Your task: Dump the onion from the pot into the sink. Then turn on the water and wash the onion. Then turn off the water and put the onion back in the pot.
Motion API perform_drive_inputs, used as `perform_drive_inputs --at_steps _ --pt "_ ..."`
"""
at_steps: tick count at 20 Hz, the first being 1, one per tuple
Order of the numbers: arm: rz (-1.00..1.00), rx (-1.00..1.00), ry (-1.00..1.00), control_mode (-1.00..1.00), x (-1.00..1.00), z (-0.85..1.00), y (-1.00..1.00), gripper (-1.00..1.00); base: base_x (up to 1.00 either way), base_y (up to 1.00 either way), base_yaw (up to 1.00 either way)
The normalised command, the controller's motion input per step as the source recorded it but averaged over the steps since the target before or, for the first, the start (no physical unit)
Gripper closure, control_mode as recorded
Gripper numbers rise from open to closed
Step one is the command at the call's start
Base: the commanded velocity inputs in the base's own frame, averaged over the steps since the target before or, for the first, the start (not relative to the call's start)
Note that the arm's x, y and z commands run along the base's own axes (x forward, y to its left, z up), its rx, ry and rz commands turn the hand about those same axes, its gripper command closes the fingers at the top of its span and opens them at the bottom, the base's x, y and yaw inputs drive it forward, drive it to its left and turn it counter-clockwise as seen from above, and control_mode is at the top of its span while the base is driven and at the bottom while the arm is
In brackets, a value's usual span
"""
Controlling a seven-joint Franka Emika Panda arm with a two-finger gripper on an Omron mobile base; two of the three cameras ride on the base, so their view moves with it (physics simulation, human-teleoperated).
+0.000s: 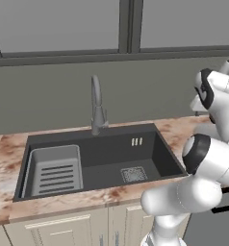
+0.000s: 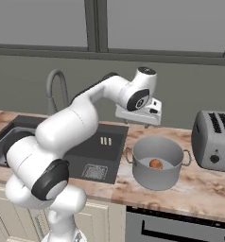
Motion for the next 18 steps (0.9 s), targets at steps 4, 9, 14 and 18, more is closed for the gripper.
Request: perform_drive_inputs --at_steps 4,9,14,18 --pt "0.03 0.00 0.00 -1.00 0.00 -0.42 -0.01 -1.00 0.00 0.00 0.00" --pt "0.06 0.00 0.00 -1.00 0.00 -0.44 0.00 -1.00 0.00 0.00 0.00" --pt "0.05 0.00 0.00 -1.00 -0.02 -0.42 0.00 -1.00 0.00 0.00 0.00" --pt "0.04 -0.02 0.00 -1.00 -0.06 -0.39 0.00 -1.00 0.00 0.00 0.00"
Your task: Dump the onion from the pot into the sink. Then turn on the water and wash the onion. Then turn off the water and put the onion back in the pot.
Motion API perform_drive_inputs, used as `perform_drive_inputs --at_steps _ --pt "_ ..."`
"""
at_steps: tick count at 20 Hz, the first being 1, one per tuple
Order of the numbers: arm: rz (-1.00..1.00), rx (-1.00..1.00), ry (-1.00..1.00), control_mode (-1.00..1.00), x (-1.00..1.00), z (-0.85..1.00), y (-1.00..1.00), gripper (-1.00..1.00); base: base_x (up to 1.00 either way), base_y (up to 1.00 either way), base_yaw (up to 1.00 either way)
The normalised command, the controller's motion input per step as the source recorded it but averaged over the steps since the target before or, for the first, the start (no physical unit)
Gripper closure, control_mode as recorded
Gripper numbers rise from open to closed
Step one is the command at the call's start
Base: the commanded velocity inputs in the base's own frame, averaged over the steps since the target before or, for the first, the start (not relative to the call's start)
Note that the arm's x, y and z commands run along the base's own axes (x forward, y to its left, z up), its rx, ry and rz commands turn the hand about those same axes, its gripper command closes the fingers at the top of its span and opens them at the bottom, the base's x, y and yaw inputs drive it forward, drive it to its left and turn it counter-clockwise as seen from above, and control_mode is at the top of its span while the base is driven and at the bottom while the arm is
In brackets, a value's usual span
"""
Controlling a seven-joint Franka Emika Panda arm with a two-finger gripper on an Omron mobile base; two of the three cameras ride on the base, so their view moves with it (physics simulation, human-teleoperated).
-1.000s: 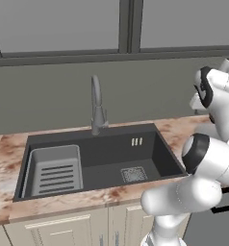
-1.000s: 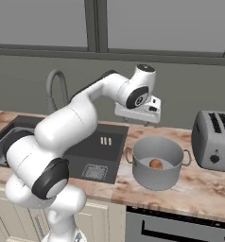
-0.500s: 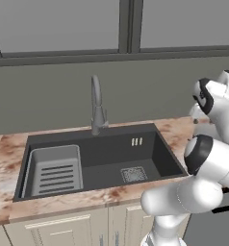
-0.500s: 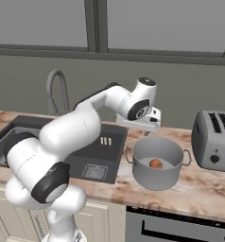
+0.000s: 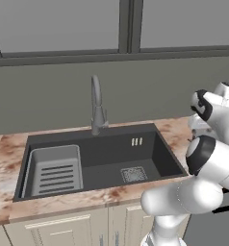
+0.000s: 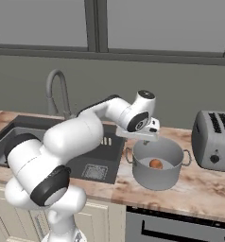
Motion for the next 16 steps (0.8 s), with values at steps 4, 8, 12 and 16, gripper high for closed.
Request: perform_drive_inputs --at_steps 4,8,12,16 --pt "0.03 -0.02 0.00 -1.00 0.00 -0.37 0.00 -1.00 0.00 0.00 0.00" --pt "0.03 -0.03 0.00 -1.00 0.00 -0.34 0.00 -1.00 0.00 0.00 0.00" --pt "0.02 -0.04 0.00 -1.00 0.00 -0.31 0.00 -1.00 0.00 0.00 0.00" --pt "0.01 -0.04 0.00 -1.00 0.00 -0.28 0.00 -1.00 0.00 0.00 0.00"
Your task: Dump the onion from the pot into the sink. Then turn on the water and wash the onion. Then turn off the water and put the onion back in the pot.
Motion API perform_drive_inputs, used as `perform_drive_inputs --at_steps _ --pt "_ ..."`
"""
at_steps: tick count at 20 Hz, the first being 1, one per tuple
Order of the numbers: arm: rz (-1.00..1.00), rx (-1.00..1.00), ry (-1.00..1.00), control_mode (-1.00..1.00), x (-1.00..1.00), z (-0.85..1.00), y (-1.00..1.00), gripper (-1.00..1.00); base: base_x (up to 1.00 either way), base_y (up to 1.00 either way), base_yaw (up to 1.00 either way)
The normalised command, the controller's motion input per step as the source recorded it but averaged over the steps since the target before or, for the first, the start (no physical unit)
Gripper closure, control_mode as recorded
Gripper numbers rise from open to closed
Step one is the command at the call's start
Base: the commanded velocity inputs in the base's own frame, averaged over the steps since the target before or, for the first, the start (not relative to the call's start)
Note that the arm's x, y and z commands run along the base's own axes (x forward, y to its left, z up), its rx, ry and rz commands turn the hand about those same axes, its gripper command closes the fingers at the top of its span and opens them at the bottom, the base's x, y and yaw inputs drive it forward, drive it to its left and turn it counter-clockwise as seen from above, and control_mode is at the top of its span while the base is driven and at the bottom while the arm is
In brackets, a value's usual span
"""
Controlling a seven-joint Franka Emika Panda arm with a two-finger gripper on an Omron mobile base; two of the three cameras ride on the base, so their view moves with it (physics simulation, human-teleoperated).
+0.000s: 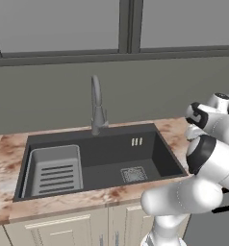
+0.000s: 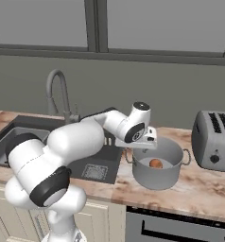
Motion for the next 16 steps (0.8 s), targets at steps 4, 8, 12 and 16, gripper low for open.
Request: perform_drive_inputs --at_steps 4,8,12,16 --pt "0.01 -0.04 -0.01 -1.00 0.00 -0.18 0.01 -1.00 0.00 0.00 0.00" --pt "0.02 -0.03 -0.06 -1.00 0.00 -0.03 0.04 -1.00 0.00 0.00 0.00" --pt "0.00 -0.02 -0.09 -1.00 -0.10 0.00 0.08 -1.00 0.00 0.00 0.00" --pt "0.00 -0.01 -0.07 -1.00 -0.09 0.00 0.08 -1.00 0.00 0.00 0.00"
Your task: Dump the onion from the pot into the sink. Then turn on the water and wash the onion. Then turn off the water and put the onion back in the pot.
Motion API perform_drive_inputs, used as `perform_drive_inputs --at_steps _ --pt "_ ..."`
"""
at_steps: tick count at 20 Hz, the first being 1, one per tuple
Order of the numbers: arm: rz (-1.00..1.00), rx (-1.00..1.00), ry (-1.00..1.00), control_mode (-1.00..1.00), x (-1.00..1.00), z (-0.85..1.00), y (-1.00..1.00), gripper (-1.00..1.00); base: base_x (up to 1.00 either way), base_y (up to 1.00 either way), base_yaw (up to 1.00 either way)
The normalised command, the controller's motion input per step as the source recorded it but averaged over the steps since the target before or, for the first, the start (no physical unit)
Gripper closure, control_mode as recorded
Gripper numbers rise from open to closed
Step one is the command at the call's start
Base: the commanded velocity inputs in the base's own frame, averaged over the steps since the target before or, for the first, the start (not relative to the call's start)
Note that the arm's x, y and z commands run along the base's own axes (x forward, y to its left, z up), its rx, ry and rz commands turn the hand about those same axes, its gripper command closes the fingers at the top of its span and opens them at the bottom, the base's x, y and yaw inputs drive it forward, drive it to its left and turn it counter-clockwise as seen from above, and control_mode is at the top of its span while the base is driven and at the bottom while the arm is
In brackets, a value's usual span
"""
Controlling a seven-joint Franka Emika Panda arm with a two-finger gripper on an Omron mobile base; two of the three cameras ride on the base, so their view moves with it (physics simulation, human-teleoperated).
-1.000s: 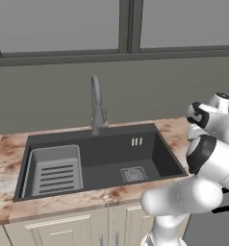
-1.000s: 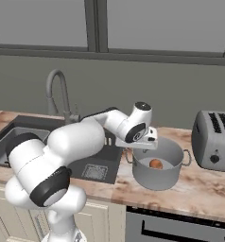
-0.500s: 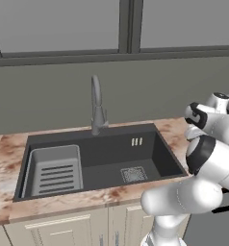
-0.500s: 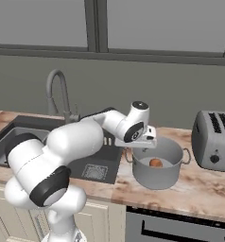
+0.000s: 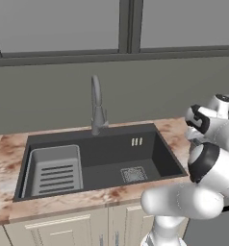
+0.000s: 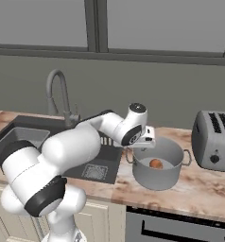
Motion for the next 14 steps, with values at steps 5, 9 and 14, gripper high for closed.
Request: perform_drive_inputs --at_steps 5,9,14 --pt "0.00 0.00 -0.01 -1.00 0.00 -0.10 0.06 -1.00 0.00 0.00 0.00" --pt "0.00 -0.01 0.00 -1.00 0.12 -0.21 0.04 -1.00 0.00 0.00 0.00" --pt "0.00 -0.01 0.00 -1.00 0.28 -0.29 0.00 -1.00 0.00 0.00 0.00"
